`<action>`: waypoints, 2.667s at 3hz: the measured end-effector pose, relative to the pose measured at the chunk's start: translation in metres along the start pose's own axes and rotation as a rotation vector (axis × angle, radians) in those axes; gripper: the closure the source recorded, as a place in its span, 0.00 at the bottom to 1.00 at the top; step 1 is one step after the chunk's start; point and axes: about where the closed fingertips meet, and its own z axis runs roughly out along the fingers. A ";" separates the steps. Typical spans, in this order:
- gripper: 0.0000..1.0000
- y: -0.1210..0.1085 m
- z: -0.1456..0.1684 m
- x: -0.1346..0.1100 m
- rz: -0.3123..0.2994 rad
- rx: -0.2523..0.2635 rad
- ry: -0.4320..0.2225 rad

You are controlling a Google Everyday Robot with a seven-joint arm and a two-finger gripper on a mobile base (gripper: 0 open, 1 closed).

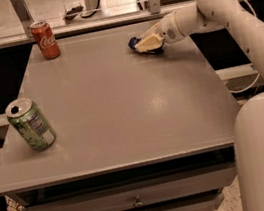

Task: Move rxbar blueberry near green can

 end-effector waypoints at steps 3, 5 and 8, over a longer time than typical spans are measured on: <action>1.00 0.008 -0.043 -0.034 -0.075 0.050 0.026; 1.00 0.084 -0.058 -0.065 -0.110 -0.046 -0.048; 1.00 0.146 -0.034 -0.087 -0.142 -0.166 -0.071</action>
Offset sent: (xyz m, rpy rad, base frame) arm -0.0156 -0.0258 0.0598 -0.0976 -0.0823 -0.0456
